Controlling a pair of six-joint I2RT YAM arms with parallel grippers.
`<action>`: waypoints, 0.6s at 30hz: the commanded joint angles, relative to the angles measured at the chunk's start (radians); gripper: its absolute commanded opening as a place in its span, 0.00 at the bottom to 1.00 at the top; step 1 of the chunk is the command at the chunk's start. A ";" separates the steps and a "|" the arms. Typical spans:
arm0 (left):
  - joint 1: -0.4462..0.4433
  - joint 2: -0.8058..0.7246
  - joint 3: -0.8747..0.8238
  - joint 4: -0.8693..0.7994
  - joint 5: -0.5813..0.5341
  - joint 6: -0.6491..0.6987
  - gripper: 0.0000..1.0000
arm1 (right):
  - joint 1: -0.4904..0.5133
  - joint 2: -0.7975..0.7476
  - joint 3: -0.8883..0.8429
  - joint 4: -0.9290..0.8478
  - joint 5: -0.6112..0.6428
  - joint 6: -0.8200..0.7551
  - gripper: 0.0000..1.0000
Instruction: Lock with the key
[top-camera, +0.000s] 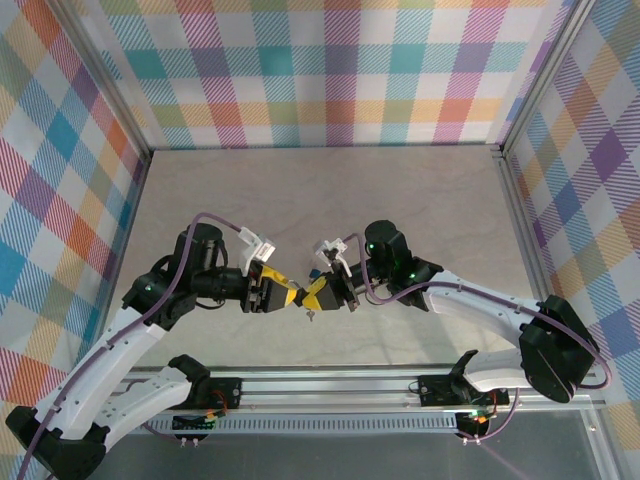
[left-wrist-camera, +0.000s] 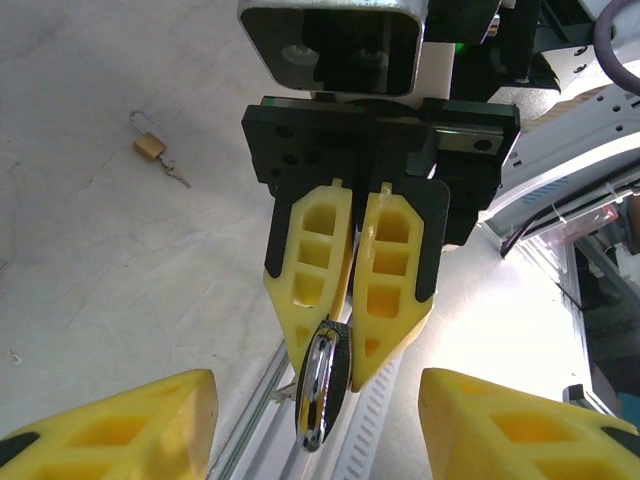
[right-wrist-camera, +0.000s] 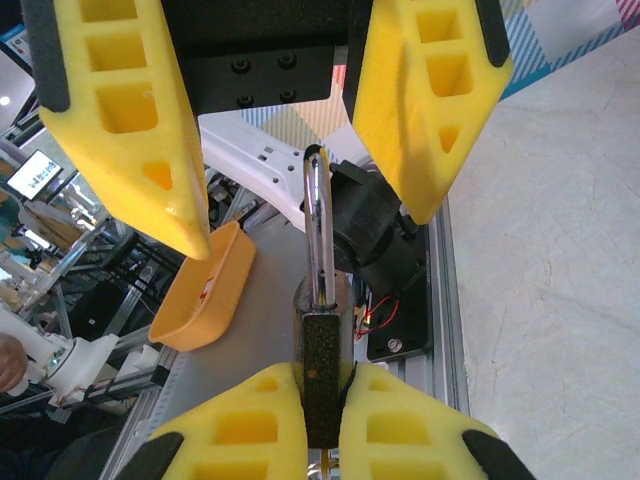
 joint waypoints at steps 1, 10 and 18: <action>0.008 -0.012 0.015 -0.017 -0.009 0.018 0.54 | 0.008 -0.003 0.033 0.030 -0.048 -0.015 0.00; 0.008 -0.010 0.026 -0.025 -0.026 0.026 0.44 | 0.011 0.002 0.037 0.030 -0.062 -0.014 0.00; 0.008 -0.015 0.034 -0.035 -0.058 0.035 0.39 | 0.015 0.008 0.041 0.027 -0.076 -0.015 0.00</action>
